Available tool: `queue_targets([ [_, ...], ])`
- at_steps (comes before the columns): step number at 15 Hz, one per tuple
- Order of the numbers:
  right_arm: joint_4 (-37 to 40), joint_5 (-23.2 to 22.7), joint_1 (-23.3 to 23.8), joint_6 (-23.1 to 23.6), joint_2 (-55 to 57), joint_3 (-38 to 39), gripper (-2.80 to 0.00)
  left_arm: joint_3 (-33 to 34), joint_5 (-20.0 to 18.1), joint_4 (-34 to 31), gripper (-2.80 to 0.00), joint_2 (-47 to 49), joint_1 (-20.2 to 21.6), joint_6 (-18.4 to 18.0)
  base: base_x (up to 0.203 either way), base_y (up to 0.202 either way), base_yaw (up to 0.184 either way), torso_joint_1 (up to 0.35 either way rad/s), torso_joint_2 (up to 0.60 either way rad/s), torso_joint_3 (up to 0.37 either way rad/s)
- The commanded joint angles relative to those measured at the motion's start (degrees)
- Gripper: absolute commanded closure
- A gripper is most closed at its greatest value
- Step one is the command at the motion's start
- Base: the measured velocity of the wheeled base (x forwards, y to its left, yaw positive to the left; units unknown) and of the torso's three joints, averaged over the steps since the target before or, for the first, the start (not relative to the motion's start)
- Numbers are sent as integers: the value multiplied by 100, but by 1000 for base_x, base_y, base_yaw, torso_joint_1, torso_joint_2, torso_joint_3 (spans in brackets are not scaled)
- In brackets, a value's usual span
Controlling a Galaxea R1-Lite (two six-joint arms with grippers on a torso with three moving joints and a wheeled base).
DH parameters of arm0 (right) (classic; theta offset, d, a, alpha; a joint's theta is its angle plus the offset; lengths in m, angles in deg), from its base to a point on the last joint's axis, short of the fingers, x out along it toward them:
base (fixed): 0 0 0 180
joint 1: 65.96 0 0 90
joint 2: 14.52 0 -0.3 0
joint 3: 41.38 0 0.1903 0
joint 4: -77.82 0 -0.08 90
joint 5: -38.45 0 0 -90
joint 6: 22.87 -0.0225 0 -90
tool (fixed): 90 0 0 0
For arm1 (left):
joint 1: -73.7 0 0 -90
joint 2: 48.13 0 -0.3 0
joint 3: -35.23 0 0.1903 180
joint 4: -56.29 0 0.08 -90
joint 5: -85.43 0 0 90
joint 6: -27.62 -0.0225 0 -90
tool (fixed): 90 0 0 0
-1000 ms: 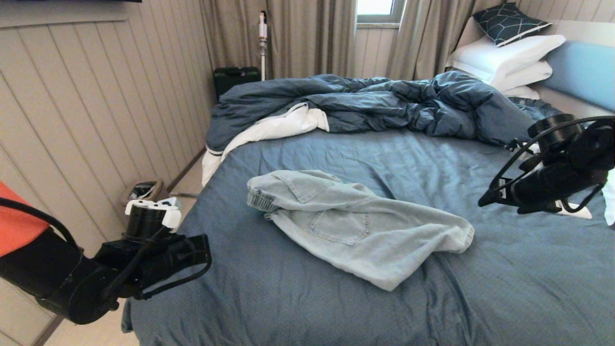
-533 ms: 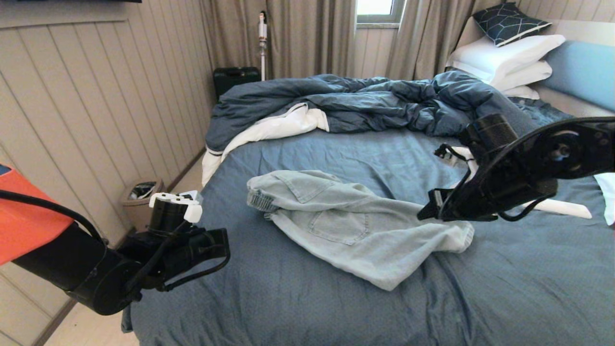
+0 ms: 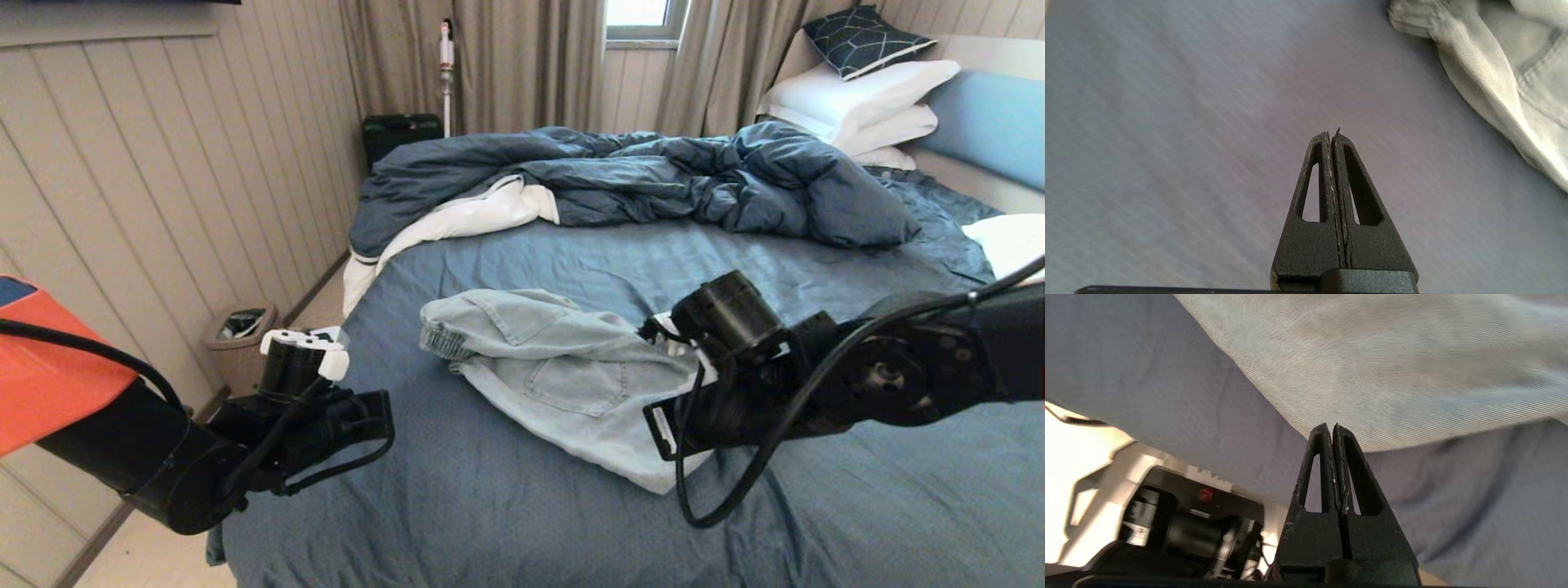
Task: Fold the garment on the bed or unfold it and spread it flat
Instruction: Unford the blue shorts
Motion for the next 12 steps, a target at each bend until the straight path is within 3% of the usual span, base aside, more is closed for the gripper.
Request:
queue_targets([
  [1, -28, 92, -421, -1, 392, -89, 0, 69, -2, 46, 0, -24, -2, 20, 0, 0, 0, 0, 0, 0],
  [5, -31, 622, -949, 16, 950, -504, 0, 165, -25, 68, 0, 32, -72, 86, 0, 0, 0, 0, 0, 0],
  [6, -34, 778, -1016, 43, 1039, -513, -149, 175, -17, 68, 0, 32, -99, 113, 0, 0, 0, 0, 0, 0],
  [7, -39, 875, -1045, 86, 1133, -552, -280, 184, -6, 77, 0, 13, -134, 148, 0, 0, 0, 0, 0, 0],
  [10, -107, 1032, -1146, 117, 1601, -1093, -280, 221, 66, 88, 0, -65, -134, 168, 0, 0, 0, 0, 0, 0],
  [12, -382, 1312, -1264, 132, 2042, -1522, -280, 339, 325, 475, 0, -76, -169, 172, 0, 0, 0, 0, 0, 0],
])
